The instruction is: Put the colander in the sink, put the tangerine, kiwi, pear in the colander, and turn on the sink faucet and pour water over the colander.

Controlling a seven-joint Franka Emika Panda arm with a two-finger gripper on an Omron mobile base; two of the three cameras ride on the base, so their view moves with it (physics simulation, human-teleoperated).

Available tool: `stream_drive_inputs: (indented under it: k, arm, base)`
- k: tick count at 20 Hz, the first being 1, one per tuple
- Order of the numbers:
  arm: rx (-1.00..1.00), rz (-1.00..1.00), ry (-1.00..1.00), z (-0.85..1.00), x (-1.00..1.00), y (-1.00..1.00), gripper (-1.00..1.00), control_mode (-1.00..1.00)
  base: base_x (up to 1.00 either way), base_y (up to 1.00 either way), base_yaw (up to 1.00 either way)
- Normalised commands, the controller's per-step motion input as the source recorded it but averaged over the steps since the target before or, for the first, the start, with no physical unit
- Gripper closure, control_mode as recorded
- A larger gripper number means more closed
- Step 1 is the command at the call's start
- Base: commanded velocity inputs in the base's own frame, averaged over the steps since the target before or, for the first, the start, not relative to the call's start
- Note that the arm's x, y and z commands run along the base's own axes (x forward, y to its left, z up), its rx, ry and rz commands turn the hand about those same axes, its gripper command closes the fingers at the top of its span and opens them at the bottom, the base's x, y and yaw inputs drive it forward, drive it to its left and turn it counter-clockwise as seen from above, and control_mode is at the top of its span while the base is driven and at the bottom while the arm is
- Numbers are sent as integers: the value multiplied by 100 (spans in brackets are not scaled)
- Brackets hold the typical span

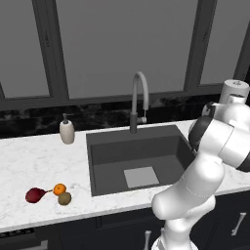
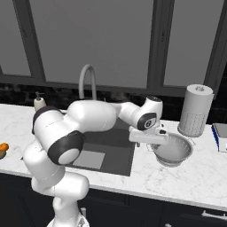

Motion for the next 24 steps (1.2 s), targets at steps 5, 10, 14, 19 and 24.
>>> stream_drive_inputs:
  k: [5, 10, 14, 19, 24]
  arm:
    - [0, 0, 0, -14, 9, 0, -100, -100]
    - [0, 0, 0, -13, 0, 0, -100, -100]
    - [0, 0, 0, -5, 0, -2, -100, -100]
    - [0, 0, 0, -6, 0, 0, -100, -100]
    - [0, 0, 0, -13, 0, -4, -100, -100]
  base:
    - [0, 0, 0]
    - [0, 0, 0]
    - [0, 0, 0]
    - [0, 0, 0]
    - [0, 0, 0]
